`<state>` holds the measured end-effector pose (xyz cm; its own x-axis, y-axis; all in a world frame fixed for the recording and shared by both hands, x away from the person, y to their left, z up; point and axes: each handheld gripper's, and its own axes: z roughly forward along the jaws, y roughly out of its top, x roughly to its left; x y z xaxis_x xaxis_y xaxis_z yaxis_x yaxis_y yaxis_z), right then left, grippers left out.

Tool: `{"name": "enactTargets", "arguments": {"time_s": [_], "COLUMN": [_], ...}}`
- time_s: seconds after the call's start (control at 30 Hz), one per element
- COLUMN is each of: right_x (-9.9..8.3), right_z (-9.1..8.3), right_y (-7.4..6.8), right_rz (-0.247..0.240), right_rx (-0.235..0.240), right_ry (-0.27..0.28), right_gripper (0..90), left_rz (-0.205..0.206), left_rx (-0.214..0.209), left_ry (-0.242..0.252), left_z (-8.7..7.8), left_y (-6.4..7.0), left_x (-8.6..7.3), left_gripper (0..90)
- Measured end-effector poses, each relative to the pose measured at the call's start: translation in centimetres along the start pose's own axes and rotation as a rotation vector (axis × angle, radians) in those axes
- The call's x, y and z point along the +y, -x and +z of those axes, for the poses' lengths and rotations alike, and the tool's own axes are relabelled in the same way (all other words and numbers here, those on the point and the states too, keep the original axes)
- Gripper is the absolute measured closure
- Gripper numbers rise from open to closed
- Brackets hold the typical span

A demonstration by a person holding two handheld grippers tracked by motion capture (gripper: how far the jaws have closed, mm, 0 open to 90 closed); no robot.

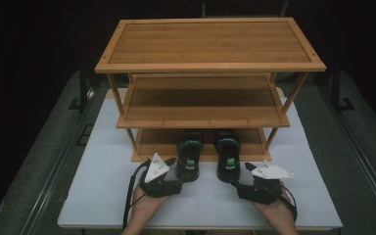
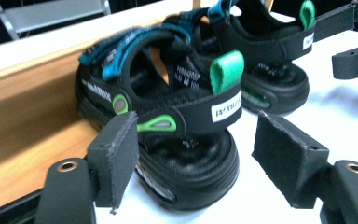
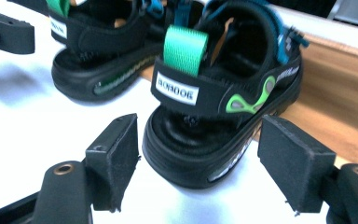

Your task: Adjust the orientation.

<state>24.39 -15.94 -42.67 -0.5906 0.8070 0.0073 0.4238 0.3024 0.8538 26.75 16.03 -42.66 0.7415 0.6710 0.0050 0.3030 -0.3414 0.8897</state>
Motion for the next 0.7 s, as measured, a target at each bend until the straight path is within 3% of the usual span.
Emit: {"name": "enactTargets", "arguments": {"time_s": [0.4, 0.7], "right_x": [-0.6, -0.7], "right_z": [2.0, 2.9], "right_y": [-0.5, -0.6], "right_rz": [0.004, -0.022], "right_rx": [-0.008, -0.031], "right_ry": [-0.129, -0.165], "right_gripper": [24.3, 26.8], "left_rz": [-0.014, -0.024], "left_rx": [0.006, 0.001], "left_ry": [-0.102, -0.129], "left_z": [1.7, 2.4], "left_y": [0.0, -0.3], "left_x": [-1.1, -1.0], "left_gripper": [23.0, 24.8]}}
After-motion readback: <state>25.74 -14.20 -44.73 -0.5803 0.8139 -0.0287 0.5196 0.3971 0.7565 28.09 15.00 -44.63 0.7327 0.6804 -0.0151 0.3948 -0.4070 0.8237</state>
